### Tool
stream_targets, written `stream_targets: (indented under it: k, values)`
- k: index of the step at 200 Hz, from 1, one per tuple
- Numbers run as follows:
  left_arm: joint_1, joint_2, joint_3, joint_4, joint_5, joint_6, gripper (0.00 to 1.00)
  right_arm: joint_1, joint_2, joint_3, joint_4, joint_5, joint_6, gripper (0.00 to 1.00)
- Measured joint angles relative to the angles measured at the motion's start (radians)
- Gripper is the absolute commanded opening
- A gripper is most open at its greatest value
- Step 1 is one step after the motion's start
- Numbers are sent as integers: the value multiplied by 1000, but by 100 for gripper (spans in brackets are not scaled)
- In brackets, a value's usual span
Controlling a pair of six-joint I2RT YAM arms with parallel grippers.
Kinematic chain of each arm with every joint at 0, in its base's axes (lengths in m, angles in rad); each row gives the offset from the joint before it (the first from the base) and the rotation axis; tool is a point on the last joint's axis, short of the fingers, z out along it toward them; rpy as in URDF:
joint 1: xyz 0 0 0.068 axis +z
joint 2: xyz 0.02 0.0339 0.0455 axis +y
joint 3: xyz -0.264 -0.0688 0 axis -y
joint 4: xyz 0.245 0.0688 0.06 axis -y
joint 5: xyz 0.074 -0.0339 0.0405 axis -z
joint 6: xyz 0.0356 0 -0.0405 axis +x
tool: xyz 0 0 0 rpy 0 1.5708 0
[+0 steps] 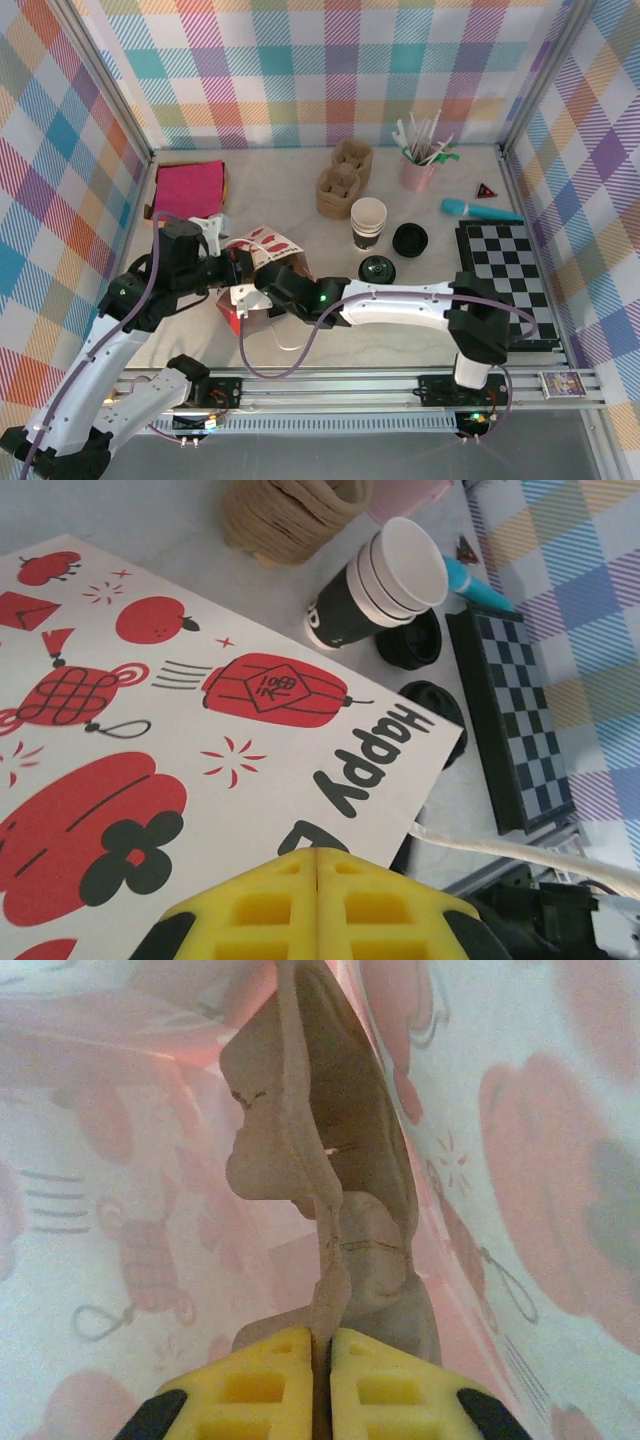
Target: Pack the takeout coffee
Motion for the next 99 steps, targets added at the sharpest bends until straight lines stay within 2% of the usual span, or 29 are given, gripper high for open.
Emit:
stream_targets:
  k: [43, 99]
  values:
    - [0, 44, 52, -19, -87, -1, 0, 70, -163, 4, -93, 50, -9, 10]
    - [1, 75, 136, -26, -174, 0, 0, 176, -355, 4, -207, 194, -14, 10]
